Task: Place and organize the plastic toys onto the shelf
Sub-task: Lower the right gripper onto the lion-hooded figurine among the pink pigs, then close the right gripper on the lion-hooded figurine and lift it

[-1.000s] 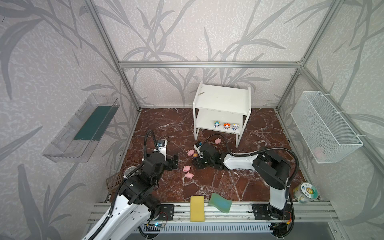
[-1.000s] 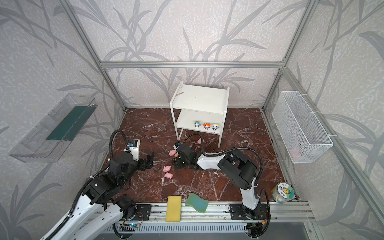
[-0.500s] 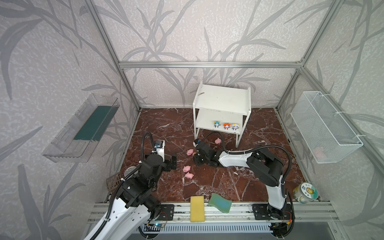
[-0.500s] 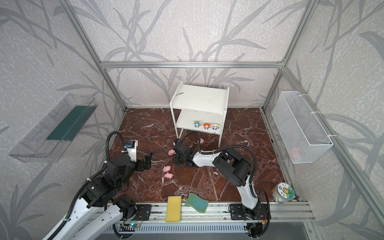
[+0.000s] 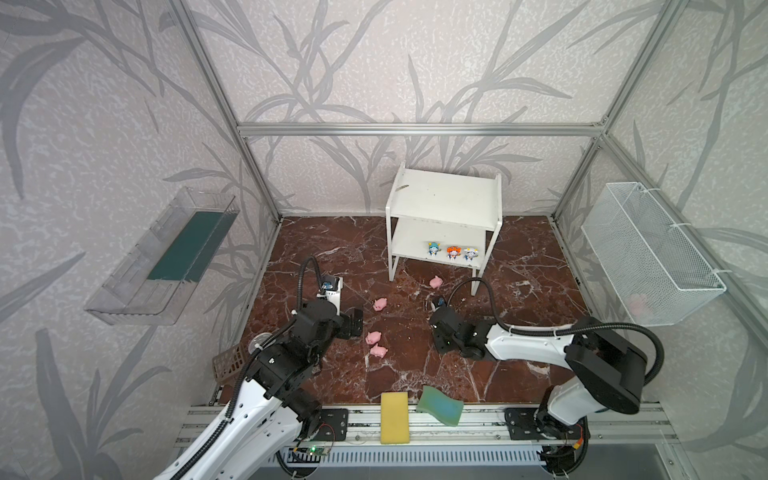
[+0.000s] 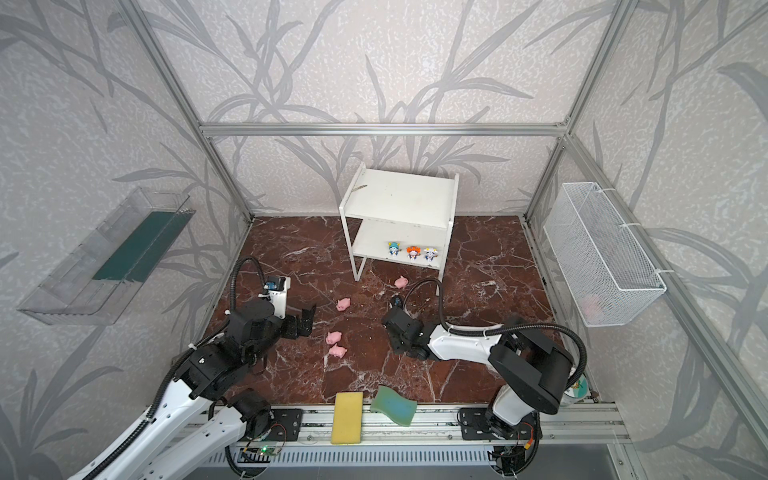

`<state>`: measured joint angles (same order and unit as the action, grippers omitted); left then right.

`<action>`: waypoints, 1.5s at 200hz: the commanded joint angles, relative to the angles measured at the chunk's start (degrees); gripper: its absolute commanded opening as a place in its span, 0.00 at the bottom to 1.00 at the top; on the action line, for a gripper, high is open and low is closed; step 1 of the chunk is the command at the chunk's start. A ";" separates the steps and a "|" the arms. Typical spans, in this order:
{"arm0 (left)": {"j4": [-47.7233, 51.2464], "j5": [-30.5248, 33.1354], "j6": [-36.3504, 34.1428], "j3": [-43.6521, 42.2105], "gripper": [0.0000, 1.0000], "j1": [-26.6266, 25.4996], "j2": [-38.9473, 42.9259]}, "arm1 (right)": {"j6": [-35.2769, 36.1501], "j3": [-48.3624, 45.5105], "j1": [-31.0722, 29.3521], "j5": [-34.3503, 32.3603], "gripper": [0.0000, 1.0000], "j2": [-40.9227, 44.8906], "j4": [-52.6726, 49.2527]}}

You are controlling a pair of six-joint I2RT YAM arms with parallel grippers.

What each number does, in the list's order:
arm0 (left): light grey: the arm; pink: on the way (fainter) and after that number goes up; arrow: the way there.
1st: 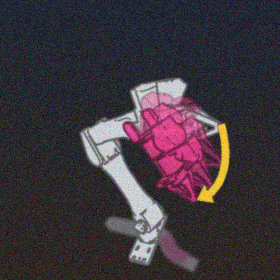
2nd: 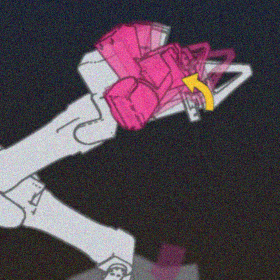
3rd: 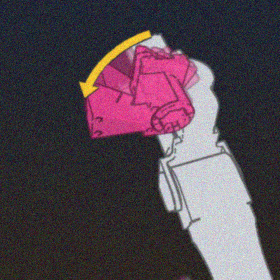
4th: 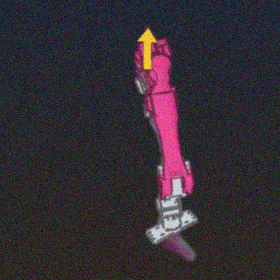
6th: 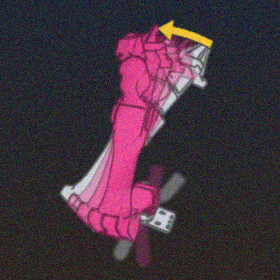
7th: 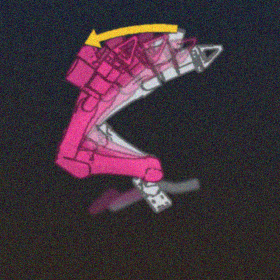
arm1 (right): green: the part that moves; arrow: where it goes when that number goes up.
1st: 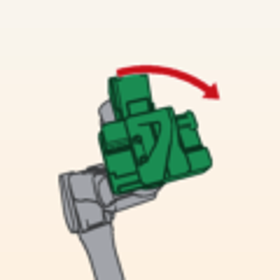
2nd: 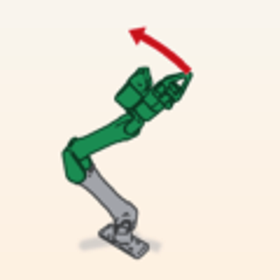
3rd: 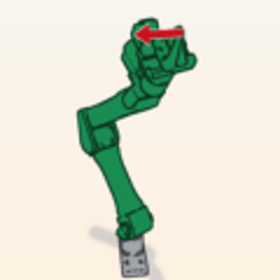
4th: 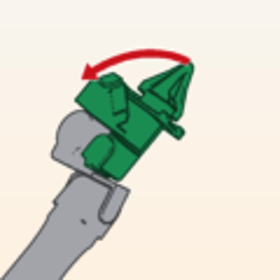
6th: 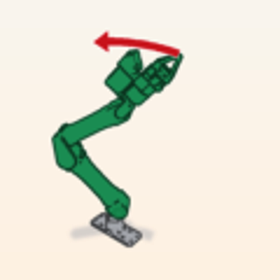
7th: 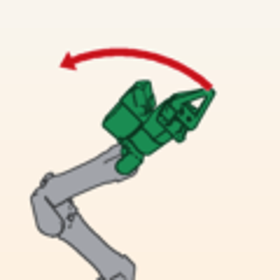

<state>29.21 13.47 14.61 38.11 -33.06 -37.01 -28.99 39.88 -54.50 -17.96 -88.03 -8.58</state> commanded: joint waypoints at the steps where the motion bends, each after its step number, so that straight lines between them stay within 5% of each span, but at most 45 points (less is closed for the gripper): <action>1: -4.37 -3.09 0.81 0.47 0.99 0.00 -1.72 | -0.36 -1.57 -0.67 -8.13 0.23 2.82 -7.72; 69: -5.77 -2.86 0.09 0.26 0.99 -0.06 -2.99 | -2.78 8.37 -10.72 -24.66 0.26 -5.32 -19.61; 92: -4.79 -2.10 -0.60 0.28 0.99 -0.05 -2.28 | -3.43 13.11 -14.60 -27.38 0.38 -11.10 -21.94; 119: -4.61 -1.48 -1.24 -0.30 0.99 -0.01 -1.67 | -1.25 17.12 -19.49 -27.13 0.65 -13.74 -20.19; 153: -5.48 -1.80 -1.32 -0.40 0.99 0.00 -2.42 | -0.63 13.19 -19.50 -19.03 0.76 -7.15 -12.38; 202: -5.78 -5.59 -0.22 -0.70 0.99 -0.15 -3.56 | 1.21 2.06 -9.57 -4.66 0.78 7.16 -3.92; 253: -6.32 -9.54 1.23 -1.42 0.99 -1.18 -4.60 | 10.60 -6.05 0.73 18.36 0.72 10.89 5.56; 300: -6.89 -9.57 1.34 -1.85 0.99 -1.44 -3.69 | 15.20 -12.49 6.82 29.25 0.63 11.19 16.25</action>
<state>23.46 4.36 15.05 37.23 -34.20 -41.65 -17.80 30.00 -50.02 2.26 -77.56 -0.58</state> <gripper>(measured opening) 0.992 0.629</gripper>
